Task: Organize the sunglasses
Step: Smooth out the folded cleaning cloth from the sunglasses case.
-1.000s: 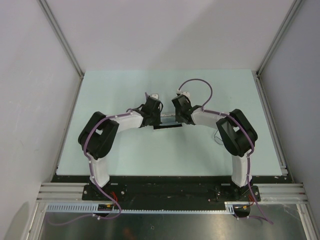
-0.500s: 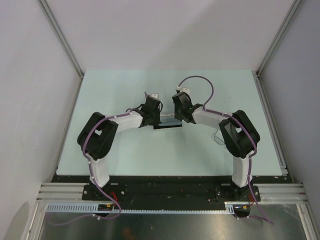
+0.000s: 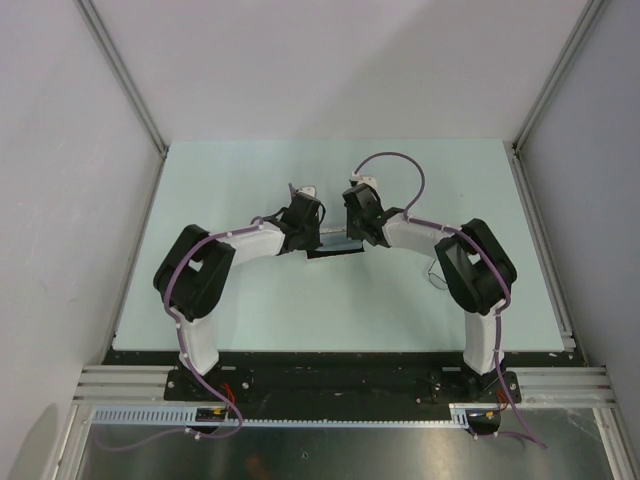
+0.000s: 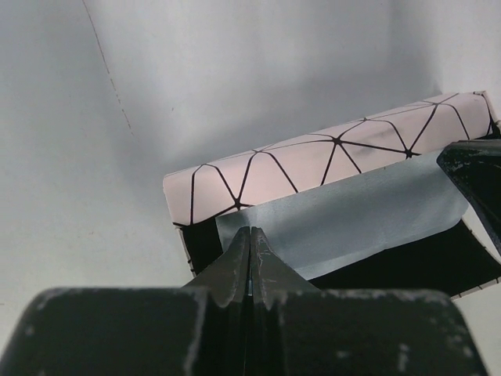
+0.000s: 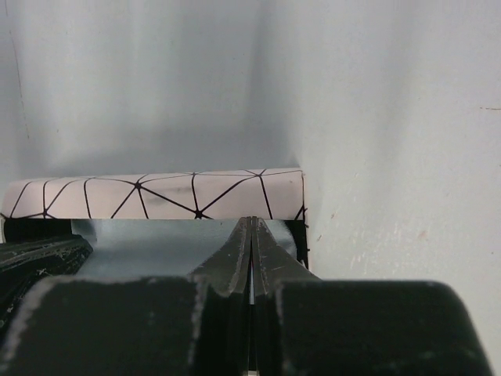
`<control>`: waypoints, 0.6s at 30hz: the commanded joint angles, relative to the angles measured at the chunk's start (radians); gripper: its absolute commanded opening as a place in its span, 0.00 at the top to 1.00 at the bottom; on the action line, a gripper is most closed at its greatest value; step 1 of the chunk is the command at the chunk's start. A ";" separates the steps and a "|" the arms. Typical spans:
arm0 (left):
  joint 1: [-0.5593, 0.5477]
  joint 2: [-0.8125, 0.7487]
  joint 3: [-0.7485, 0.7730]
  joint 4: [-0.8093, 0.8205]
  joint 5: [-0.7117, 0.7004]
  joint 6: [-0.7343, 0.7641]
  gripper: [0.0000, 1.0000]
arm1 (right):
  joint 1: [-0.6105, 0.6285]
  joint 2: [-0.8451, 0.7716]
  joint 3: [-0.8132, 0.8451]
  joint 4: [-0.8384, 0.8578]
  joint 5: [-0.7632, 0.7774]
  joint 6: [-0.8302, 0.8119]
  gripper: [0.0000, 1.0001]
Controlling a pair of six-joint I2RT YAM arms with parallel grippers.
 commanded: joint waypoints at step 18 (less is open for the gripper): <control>-0.003 0.015 -0.016 0.002 -0.033 -0.001 0.96 | 0.033 -0.029 -0.076 0.141 0.094 -0.009 1.00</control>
